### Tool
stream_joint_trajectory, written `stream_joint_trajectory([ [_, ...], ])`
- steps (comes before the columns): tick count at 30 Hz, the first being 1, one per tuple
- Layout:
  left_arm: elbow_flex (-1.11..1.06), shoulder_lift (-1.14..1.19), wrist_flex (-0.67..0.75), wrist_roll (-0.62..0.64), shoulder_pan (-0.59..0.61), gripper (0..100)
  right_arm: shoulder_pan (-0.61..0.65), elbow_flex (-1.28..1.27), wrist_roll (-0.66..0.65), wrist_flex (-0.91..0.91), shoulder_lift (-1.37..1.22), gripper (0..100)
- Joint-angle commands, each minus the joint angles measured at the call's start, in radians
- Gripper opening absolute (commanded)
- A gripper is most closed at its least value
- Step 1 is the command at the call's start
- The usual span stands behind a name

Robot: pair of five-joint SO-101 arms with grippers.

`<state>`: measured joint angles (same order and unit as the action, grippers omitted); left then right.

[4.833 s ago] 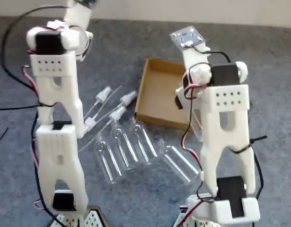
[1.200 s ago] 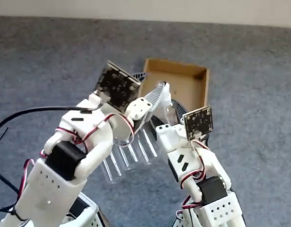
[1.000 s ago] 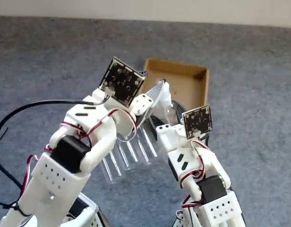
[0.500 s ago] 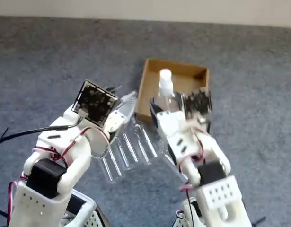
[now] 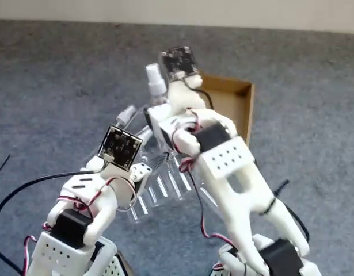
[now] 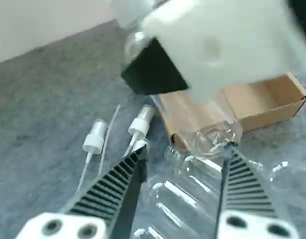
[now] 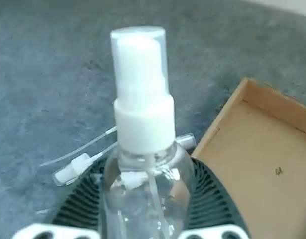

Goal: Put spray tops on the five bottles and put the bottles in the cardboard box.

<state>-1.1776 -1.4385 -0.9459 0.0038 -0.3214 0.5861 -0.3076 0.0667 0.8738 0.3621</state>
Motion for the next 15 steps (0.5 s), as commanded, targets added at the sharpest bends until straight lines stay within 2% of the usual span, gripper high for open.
stream_joint_trajectory([
  [1, -0.035, -0.019, 0.103, 0.02, -0.016, 23, 0.044, 0.13, 0.011, 0.058, -0.001, 0.7],
  [6, -0.107, -0.018, 0.244, 0.018, 0.045, 23, 0.082, 0.142, 0.011, 0.133, 0.054, 0.5],
  [15, -0.113, -0.018, 0.256, 0.018, 0.081, 23, 0.076, 0.139, 0.005, 0.203, 0.143, 0.5],
])
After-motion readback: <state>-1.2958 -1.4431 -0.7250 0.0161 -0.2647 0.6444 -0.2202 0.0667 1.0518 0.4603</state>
